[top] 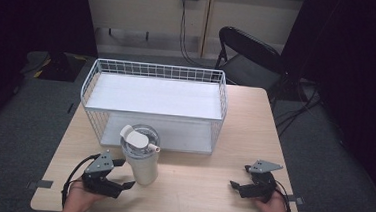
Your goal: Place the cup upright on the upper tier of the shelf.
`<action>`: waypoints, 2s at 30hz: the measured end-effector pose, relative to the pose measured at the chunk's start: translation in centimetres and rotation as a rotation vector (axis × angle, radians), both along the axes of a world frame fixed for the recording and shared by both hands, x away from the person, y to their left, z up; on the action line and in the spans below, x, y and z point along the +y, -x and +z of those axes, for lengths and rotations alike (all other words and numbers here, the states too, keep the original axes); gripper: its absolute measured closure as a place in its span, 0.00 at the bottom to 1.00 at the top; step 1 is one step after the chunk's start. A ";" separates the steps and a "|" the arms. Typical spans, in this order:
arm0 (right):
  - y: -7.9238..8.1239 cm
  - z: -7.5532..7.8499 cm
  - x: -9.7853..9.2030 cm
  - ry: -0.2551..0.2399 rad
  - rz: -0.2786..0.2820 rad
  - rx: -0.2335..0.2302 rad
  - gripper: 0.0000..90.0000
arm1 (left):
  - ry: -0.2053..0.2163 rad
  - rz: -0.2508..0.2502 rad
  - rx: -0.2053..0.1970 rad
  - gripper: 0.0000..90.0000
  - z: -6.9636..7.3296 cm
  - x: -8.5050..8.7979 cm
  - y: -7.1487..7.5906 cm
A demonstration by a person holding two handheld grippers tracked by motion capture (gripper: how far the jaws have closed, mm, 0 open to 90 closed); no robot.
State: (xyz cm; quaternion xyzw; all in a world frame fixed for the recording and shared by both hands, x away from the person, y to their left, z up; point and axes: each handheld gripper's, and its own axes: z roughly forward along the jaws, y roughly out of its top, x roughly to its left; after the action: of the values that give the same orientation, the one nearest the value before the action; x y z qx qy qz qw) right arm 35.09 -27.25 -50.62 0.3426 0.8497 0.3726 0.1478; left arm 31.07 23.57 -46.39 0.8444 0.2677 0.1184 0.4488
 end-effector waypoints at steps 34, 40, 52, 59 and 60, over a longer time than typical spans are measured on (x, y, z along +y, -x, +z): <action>0.0 0.0 0.0 0.000 -0.002 -0.001 0.15 | 0.272 0.022 -0.117 0.08 -0.1 -3.5 -2.5; 0.0 0.0 0.0 0.001 -0.002 0.000 0.15 | 0.333 0.038 -0.190 0.08 -0.6 -4.2 -2.8; 0.0 0.0 0.0 0.000 -0.002 -0.001 0.15 | 0.378 0.087 -0.205 0.11 0.2 -3.9 -2.1; 0.0 0.0 0.0 0.000 -0.001 0.000 0.15 | 0.382 0.102 -0.219 0.11 2.2 -3.5 -2.1; 0.0 0.0 0.0 0.000 -0.001 0.000 0.15 | 0.384 0.109 -0.213 0.11 2.7 -3.4 -2.3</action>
State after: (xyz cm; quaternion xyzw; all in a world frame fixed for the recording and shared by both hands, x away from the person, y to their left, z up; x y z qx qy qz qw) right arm 35.07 -27.25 -50.61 0.3431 0.8495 0.3723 0.1480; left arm 33.32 20.14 -43.69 0.7105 0.2816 0.1780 0.6199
